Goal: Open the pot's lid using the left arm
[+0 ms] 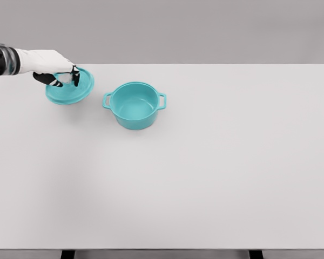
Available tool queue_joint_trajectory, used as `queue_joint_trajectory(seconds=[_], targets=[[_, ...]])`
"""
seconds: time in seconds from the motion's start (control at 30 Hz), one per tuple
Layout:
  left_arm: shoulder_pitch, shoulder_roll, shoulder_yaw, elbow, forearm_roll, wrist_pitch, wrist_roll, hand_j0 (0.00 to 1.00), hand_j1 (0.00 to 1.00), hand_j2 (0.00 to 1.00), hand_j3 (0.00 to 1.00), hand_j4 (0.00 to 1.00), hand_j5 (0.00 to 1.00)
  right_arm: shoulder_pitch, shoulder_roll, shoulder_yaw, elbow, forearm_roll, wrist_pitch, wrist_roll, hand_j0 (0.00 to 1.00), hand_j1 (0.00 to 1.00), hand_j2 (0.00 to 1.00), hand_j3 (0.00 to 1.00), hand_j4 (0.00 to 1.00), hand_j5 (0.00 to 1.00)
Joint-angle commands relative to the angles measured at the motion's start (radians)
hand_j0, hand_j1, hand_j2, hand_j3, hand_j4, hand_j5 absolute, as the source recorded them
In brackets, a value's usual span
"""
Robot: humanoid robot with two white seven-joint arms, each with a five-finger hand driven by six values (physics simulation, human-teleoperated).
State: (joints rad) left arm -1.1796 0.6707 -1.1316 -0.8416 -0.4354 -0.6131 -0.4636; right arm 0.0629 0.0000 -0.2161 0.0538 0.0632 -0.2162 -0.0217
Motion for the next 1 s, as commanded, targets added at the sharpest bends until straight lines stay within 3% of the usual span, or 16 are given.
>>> queue_joint_trajectory(seconds=[0.0,0.23,0.4,0.47,0.67,0.97], targets=[[0.000,0.001,0.004,0.010,0.003,0.002,0.000,0.97,0.97,0.97,0.97,0.97,0.97,0.000,0.000,0.000,0.000,0.000,0.000,0.000,1.00,1.00,1.00,1.00,1.00,1.00],[0.000,-0.002,0.004,0.021,0.009,0.002,0.000,1.00,1.00,1.00,1.00,1.00,1.00,0.000,0.000,0.000,0.000,0.000,0.000,0.000,1.00,1.00,1.00,1.00,1.00,1.00],[0.011,0.046,0.093,0.021,0.018,0.002,0.002,1.00,1.00,1.00,1.00,1.00,1.00,0.000,0.000,0.000,0.000,0.000,0.000,0.000,1.00,1.00,1.00,1.00,1.00,1.00],[0.058,0.084,0.141,0.018,0.044,0.002,0.003,1.00,1.00,1.00,1.00,1.00,1.00,0.000,0.000,0.000,0.000,0.000,0.000,0.000,1.00,1.00,1.00,1.00,1.00,1.00],[0.123,0.147,0.151,0.007,0.136,0.002,0.005,1.00,1.00,1.00,1.00,1.00,1.00,0.000,0.000,0.000,0.000,0.000,0.000,0.000,1.00,1.00,1.00,1.00,1.00,1.00],[0.133,0.136,0.147,0.007,0.138,0.002,0.003,1.00,1.00,1.00,1.00,1.00,1.00,0.000,0.000,0.000,0.000,0.000,0.000,0.000,1.00,1.00,1.00,1.00,1.00,1.00]])
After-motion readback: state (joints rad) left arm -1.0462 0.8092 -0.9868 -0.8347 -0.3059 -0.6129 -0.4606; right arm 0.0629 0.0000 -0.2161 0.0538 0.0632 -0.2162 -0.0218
